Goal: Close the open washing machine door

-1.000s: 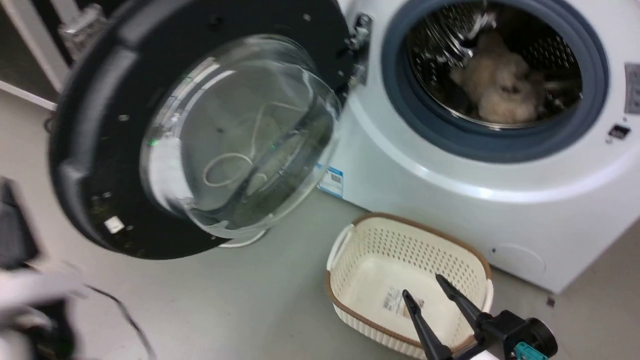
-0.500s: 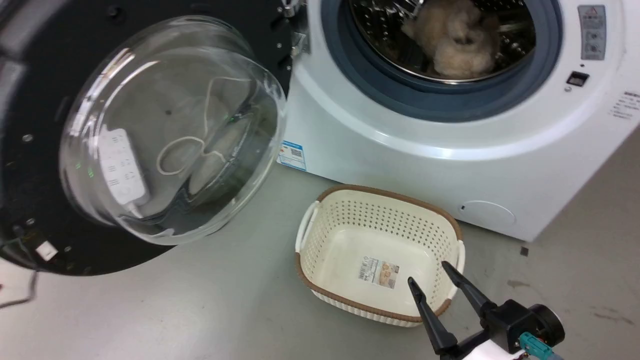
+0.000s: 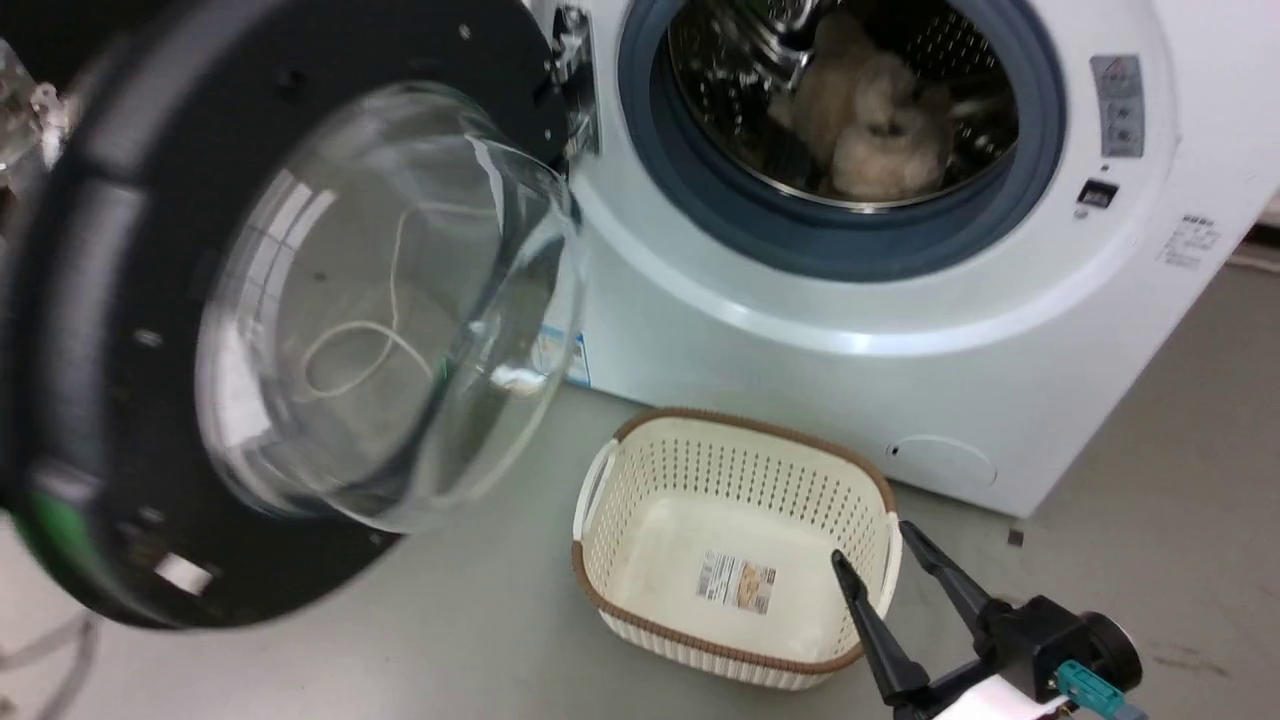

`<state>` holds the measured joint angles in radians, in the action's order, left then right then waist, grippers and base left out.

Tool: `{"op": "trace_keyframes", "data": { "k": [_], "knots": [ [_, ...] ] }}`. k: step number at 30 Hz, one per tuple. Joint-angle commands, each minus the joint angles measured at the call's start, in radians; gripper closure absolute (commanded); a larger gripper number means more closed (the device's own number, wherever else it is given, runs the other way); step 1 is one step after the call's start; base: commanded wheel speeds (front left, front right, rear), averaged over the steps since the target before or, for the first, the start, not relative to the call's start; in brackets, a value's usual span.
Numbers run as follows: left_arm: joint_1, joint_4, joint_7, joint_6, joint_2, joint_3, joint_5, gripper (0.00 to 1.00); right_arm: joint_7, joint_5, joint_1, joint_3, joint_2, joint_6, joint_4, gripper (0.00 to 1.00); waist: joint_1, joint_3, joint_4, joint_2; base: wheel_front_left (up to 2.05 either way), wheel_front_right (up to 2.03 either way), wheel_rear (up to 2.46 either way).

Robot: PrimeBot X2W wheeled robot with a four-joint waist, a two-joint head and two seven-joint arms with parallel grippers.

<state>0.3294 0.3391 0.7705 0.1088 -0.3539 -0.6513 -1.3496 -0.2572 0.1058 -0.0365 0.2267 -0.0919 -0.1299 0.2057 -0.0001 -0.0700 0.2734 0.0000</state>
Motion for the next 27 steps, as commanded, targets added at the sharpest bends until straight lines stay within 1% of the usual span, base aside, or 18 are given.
{"op": "trace_keyframes", "data": {
  "k": [1,5,8,11,12,13,16,19,20,21,24,25,26,27],
  "knots": [
    [-0.05,-0.043,0.03,0.007,0.047,0.019,-0.015,1.0,-0.004,0.001,0.014,-0.011,0.006,-0.001,0.003,0.0,0.0001,0.024,-0.001,0.0,0.0,0.0,0.0],
    [-0.167,-0.197,0.096,0.002,0.149,0.064,-0.039,1.0,-0.004,-0.003,0.027,-0.049,0.016,-0.001,0.001,0.0,0.0001,0.055,-0.007,0.0,0.0,0.0,0.0],
    [-0.24,-0.308,0.129,-0.016,0.228,0.114,-0.046,1.0,-0.004,-0.011,0.033,-0.074,0.021,-0.001,-0.003,0.0,0.0001,0.066,-0.02,0.0,0.0,0.0,0.0],
    [-0.296,-0.384,0.153,-0.032,0.275,0.176,-0.061,1.0,-0.005,-0.021,0.033,-0.103,0.025,-0.001,-0.008,0.0,0.0001,0.066,-0.043,0.0,0.0,0.0,0.0],
    [-0.314,-0.404,0.157,-0.038,0.285,0.202,-0.071,1.0,-0.005,-0.024,0.032,-0.112,0.026,-0.001,-0.009,0.0,0.0001,0.065,-0.054,0.0,0.0,0.0,0.0],
    [-0.365,-0.462,0.151,-0.053,0.3,0.304,-0.095,1.0,-0.004,-0.037,0.024,-0.144,0.03,-0.001,-0.012,0.0,0.0001,0.049,-0.096,0.0,0.0,0.0,0.0],
    [-0.385,-0.488,0.094,-0.068,0.303,0.416,-0.151,1.0,-0.001,-0.054,0.007,-0.16,0.033,-0.001,-0.015,0.0,0.0001,0.022,-0.155,0.0,0.0,0.0,0.0],
    [-0.381,-0.499,0.014,-0.065,0.303,0.543,-0.191,1.0,0.002,-0.06,-0.007,-0.179,0.036,-0.001,-0.02,0.0,0.0001,-0.009,-0.224,0.0,0.0,0.0,0.0],
    [-0.381,-0.499,0.014,-0.065,0.303,0.543,-0.191,1.0,0.002,-0.06,-0.007,-0.179,0.036,-0.001,-0.02,0.0,0.0001,-0.009,-0.224,0.0,0.0,0.0,0.0],
    [-0.36,-0.49,-0.043,-0.057,0.303,0.608,-0.204,1.0,0.003,-0.064,-0.012,-0.188,0.037,-0.001,-0.022,0.0,0.0001,-0.031,-0.271,0.0,0.0,0.0,0.0],
    [-0.302,-0.448,-0.124,-0.044,0.303,0.679,-0.216,1.0,0.003,-0.065,-0.02,-0.201,0.039,-0.001,-0.024,0.0,0.0001,-0.066,-0.345,0.0,0.0,0.0,0.0],
    [-0.302,-0.448,-0.124,-0.044,0.303,0.679,-0.216,1.0,0.003,-0.065,-0.02,-0.201,0.039,-0.001,-0.024,0.0,0.0001,-0.066,-0.345,0.0,0.0,0.0,0.0],
    [-0.255,-0.416,-0.174,-0.039,0.303,0.716,-0.229,1.0,0.003,-0.064,-0.029,-0.202,0.04,-0.001,-0.024,0.0,0.0001,-0.094,-0.398,0.0,0.0,0.0,0.0],
    [-0.227,-0.398,-0.197,-0.036,0.303,0.734,-0.23,1.0,0.002,-0.063,-0.034,-0.205,0.04,-0.001,-0.025,0.0,0.0001,-0.106,-0.42,0.0,0.0,0.0,0.0]
  ]
}}
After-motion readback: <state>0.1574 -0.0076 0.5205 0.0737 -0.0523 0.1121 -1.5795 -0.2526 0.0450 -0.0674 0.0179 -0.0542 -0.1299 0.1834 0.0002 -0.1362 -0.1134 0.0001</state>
